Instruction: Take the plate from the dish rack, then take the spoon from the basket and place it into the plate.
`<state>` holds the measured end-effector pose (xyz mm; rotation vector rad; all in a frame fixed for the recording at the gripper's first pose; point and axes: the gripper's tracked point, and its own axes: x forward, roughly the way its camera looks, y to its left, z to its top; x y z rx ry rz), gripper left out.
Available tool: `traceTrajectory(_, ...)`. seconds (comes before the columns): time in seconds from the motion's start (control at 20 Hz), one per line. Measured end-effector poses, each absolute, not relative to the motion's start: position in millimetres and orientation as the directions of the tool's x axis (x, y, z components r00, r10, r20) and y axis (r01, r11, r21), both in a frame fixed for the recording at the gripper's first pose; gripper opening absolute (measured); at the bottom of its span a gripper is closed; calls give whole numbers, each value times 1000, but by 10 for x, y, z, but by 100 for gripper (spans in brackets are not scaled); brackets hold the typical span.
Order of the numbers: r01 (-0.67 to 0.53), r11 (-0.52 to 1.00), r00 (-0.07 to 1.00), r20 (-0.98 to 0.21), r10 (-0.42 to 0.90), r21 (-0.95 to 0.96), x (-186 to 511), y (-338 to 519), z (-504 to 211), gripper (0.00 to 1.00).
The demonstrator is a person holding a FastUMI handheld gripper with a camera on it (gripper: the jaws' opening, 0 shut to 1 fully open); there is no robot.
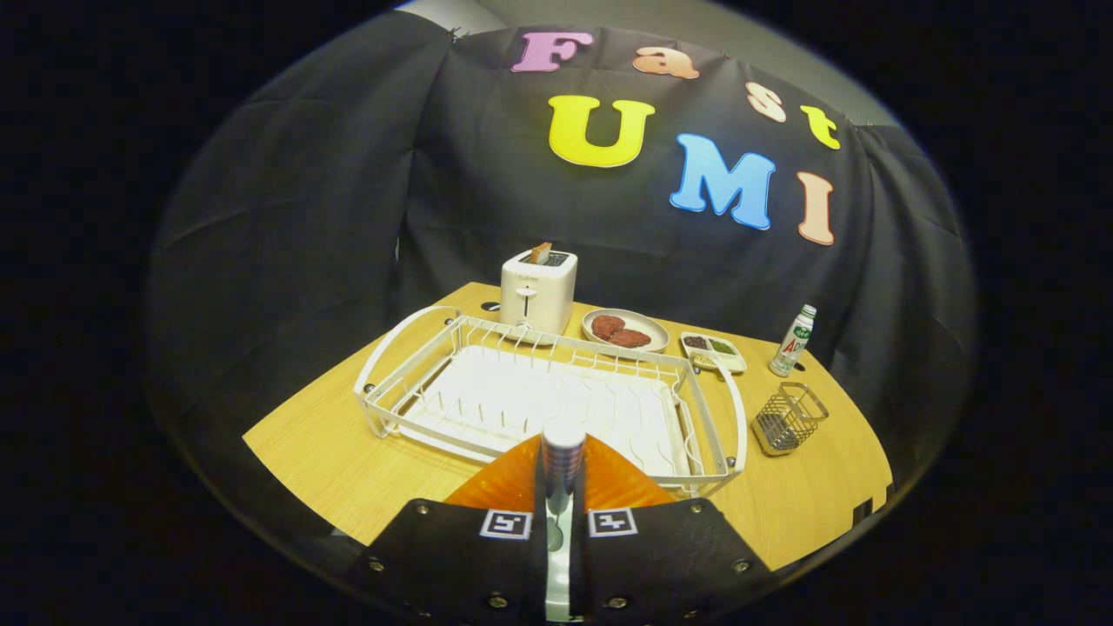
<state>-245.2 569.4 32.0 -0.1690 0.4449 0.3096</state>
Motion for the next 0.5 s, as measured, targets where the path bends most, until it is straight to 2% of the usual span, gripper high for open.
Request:
traceTrajectory(0.2, -317, 944, 856, -456, 243, -93, -2456, 5679, 290, 13)
traceTrajectory(0.35, -315, 943, 866, -439, 238, -111, -2464, 5650, 392, 31)
traceTrajectory(0.5, -325, 939, 859, -450, 244, -110, -2489, 5616, 372, 31)
